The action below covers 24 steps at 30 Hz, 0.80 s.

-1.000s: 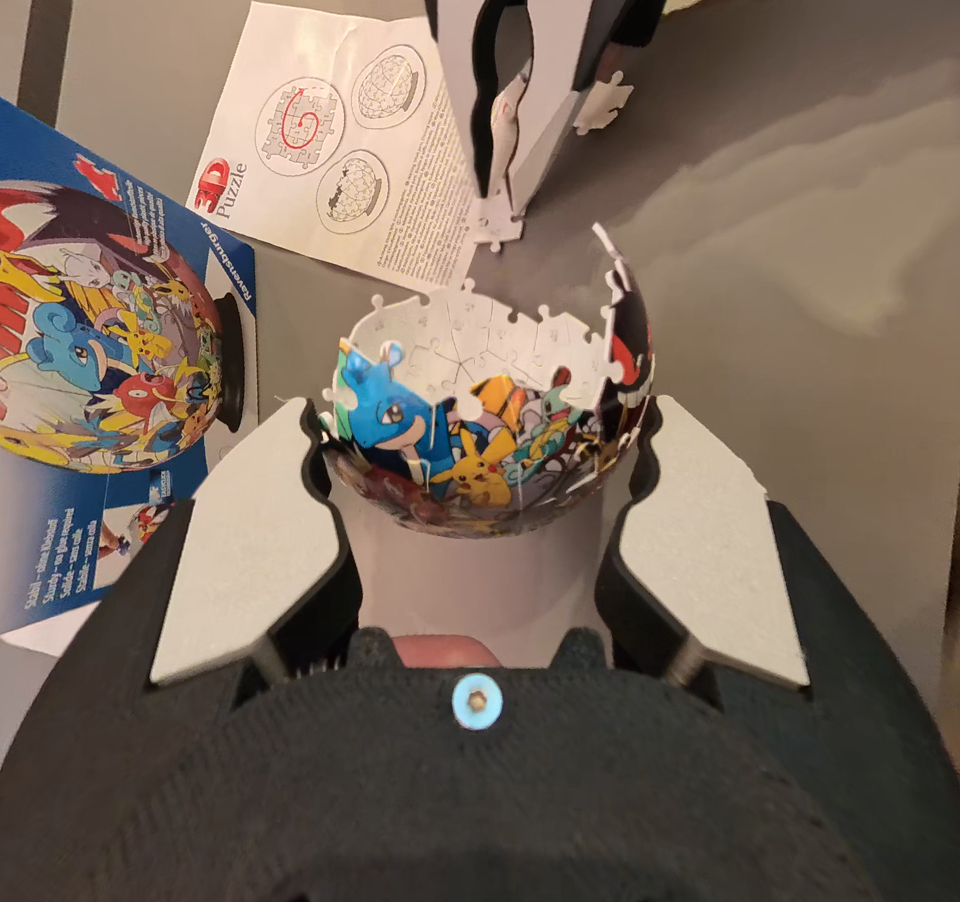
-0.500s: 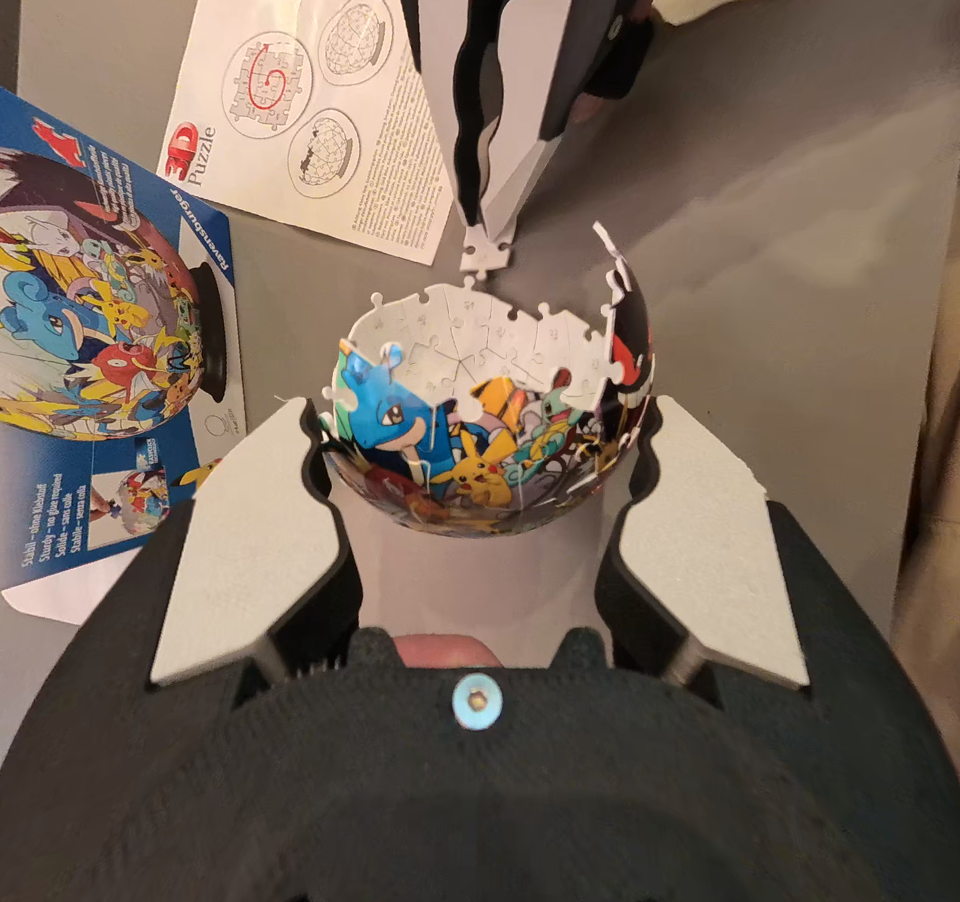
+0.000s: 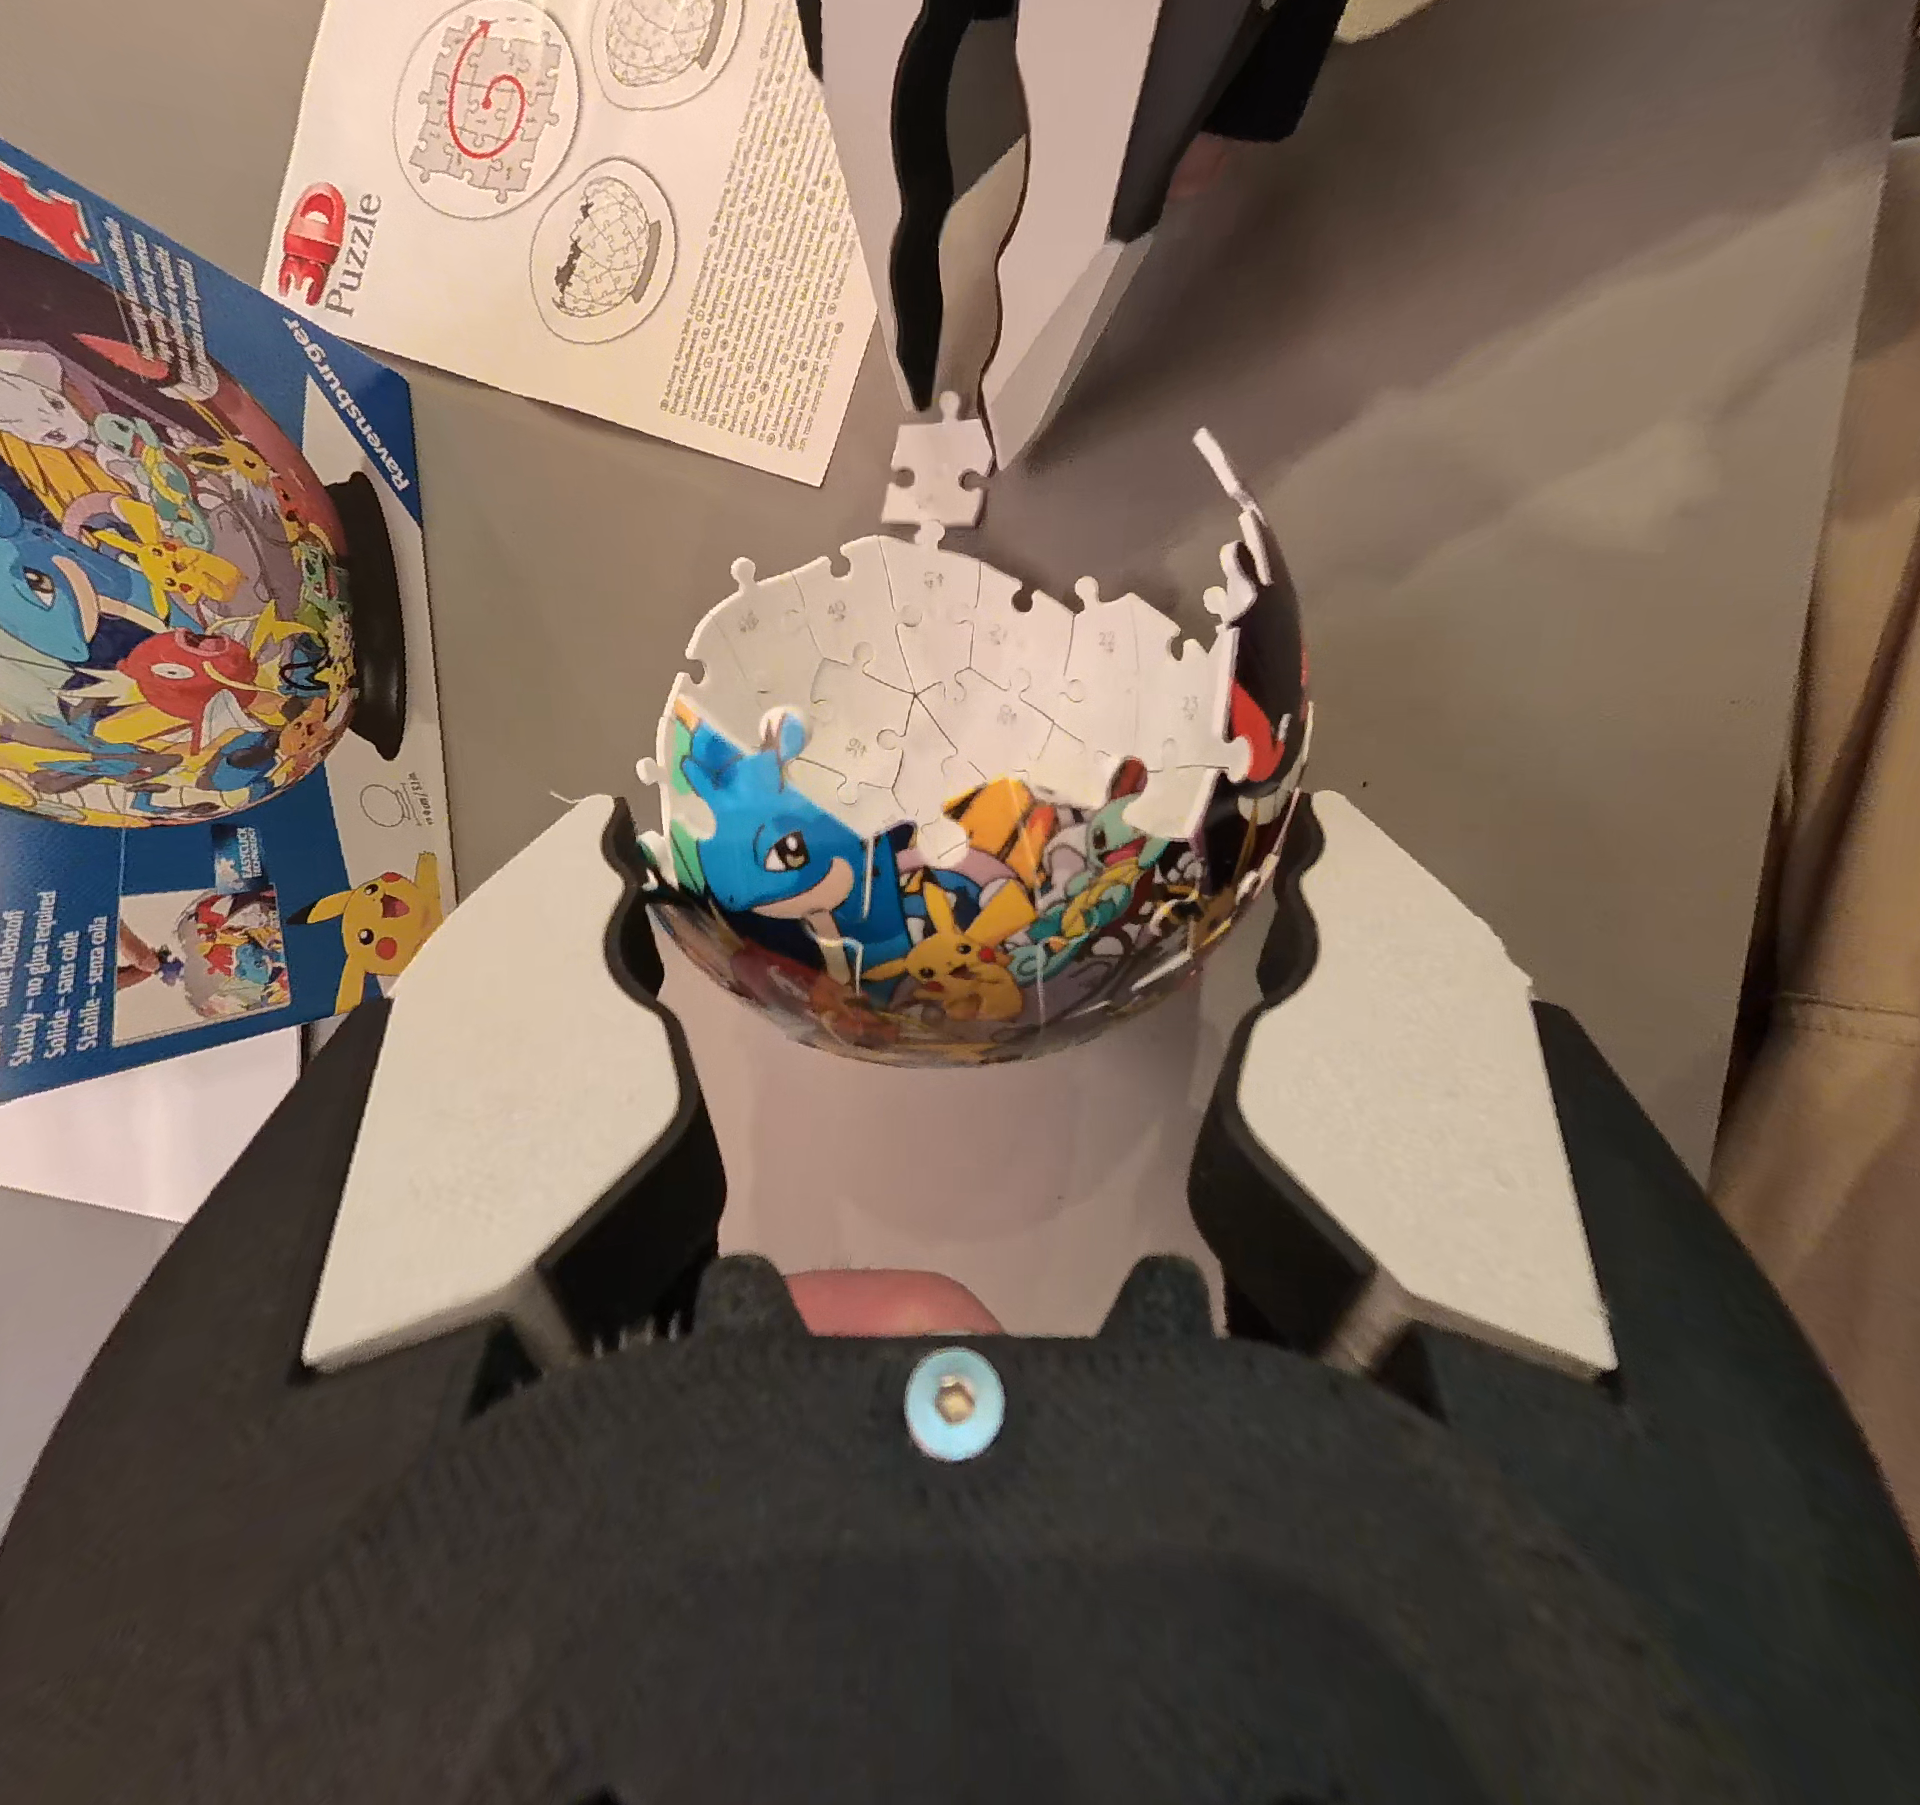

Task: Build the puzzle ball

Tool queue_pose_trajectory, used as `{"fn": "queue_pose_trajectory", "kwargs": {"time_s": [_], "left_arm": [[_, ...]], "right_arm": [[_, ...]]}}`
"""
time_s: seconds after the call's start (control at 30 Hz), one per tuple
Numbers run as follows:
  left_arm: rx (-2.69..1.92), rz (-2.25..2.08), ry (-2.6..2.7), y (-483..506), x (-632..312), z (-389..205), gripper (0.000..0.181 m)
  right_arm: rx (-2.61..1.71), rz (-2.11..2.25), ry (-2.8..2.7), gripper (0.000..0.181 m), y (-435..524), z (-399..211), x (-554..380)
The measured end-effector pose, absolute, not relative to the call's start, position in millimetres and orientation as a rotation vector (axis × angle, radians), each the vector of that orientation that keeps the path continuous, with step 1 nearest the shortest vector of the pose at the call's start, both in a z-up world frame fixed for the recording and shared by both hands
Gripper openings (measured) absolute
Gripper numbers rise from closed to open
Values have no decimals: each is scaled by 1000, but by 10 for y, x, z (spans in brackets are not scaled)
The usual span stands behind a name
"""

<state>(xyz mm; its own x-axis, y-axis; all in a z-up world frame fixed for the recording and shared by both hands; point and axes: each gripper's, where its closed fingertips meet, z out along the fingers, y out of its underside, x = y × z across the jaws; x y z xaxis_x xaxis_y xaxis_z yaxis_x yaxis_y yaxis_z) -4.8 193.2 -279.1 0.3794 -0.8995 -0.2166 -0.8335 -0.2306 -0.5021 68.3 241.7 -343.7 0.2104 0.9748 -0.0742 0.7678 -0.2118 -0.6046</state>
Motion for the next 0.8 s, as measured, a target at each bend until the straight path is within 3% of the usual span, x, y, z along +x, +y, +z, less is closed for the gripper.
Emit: {"fn": "queue_pose_trajectory", "kwargs": {"time_s": [0.8], "left_arm": [[-2161,-118,1516,1928,-32,-2786,113]], "right_arm": [[-1959,631,-1713,20,2465,-3437,694]]}}
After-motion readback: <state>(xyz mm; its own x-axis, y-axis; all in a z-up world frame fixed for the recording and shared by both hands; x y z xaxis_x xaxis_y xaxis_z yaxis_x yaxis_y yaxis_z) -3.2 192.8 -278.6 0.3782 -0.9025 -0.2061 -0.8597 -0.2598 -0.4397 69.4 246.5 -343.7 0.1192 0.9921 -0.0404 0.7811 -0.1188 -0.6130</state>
